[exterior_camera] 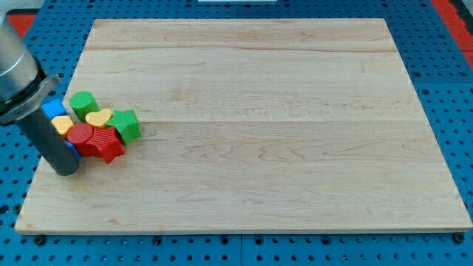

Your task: Move the hexagon into the green circle

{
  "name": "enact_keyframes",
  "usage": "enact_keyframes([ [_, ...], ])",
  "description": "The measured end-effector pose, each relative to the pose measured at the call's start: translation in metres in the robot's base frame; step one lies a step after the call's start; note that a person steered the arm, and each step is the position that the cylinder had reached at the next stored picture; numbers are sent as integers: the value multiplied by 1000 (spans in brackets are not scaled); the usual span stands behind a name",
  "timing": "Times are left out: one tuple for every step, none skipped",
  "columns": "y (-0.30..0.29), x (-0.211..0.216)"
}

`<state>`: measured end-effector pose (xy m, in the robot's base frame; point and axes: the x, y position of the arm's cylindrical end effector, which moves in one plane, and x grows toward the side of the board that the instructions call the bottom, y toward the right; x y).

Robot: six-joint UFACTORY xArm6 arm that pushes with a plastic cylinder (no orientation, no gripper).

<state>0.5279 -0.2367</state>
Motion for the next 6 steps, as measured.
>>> enact_keyframes([
  [12, 20],
  [14, 42],
  [-46, 42],
  [-68, 41],
  [-68, 41],
  [-67, 10],
])
